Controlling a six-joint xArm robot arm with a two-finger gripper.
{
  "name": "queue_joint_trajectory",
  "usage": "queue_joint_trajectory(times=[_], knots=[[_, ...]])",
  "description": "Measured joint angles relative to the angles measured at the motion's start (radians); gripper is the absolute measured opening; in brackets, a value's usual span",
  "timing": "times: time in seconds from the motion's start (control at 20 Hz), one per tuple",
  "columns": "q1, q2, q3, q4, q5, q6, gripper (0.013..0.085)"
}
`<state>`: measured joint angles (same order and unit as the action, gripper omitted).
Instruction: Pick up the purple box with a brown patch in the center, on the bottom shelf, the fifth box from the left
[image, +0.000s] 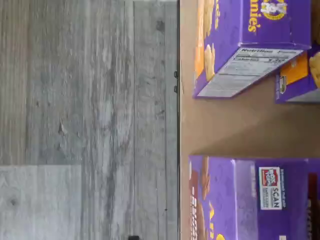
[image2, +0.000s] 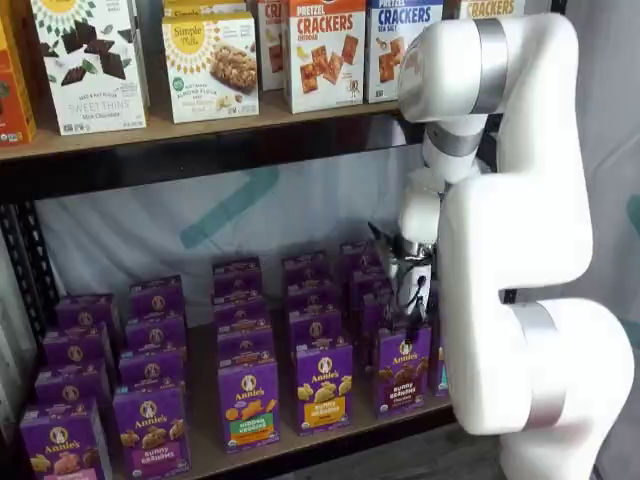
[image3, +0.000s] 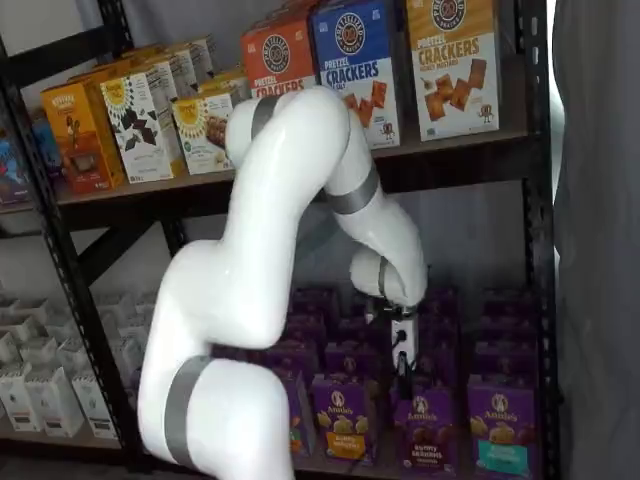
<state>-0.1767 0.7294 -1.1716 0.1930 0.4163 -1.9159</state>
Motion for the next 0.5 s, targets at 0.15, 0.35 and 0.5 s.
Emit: queue_joint_trajectory(times=[0.15,0.35,0.5], knots=[[0.009,0.042,-0.066,0.04,0.018,-0.025,0.085],[0.018,0.098,-0.144,-0.01,0.029,0.032,0.085],[0.022,0.134,-0.196,-0.14,0.055,0.15,0.085]])
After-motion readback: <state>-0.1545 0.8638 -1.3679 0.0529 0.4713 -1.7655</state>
